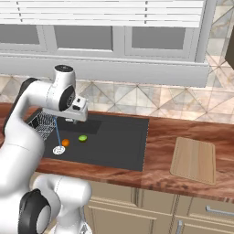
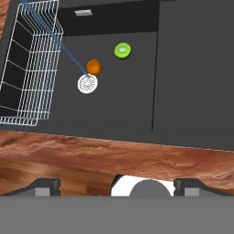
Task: Pick the kiwi, tangerine from the sink and place them on the cutting board to airdry. Then turn off the sink faucet.
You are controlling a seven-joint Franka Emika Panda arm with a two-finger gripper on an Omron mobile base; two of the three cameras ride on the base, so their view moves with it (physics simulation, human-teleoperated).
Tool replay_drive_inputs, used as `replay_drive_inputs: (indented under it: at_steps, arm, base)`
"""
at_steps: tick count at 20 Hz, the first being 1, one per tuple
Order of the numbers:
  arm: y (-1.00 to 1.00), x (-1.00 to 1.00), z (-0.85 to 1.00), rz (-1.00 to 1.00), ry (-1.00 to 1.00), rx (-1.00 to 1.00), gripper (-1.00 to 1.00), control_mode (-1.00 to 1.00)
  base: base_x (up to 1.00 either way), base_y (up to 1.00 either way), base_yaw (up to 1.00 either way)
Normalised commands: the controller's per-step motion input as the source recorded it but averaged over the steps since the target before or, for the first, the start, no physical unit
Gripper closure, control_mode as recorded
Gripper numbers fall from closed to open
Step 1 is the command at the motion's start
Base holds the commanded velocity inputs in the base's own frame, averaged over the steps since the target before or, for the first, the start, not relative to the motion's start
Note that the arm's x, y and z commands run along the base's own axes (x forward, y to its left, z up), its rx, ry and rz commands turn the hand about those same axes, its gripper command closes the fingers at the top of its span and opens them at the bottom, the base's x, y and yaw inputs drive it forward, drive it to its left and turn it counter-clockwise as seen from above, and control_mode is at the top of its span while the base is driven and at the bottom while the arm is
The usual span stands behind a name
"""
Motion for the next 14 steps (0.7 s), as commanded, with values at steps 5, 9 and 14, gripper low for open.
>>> replay_drive_inputs:
  at_steps: [5,9,14]
  arm:
    - [0.5,0.0,-0.17,0.0,0.03,0.03,-1.0,-1.0]
    - [0.57,0.0,-0.01,0.0,0.06,0.0,-1.0,-1.0]
    - [0.42,0.0,0.0,0.05,0.04,0.0,-1.0,-1.0]
  base:
    - [0.0,0.0,0.0]
    - [0.0,0.0,0.0]
    - [0.0,0.0,0.0]
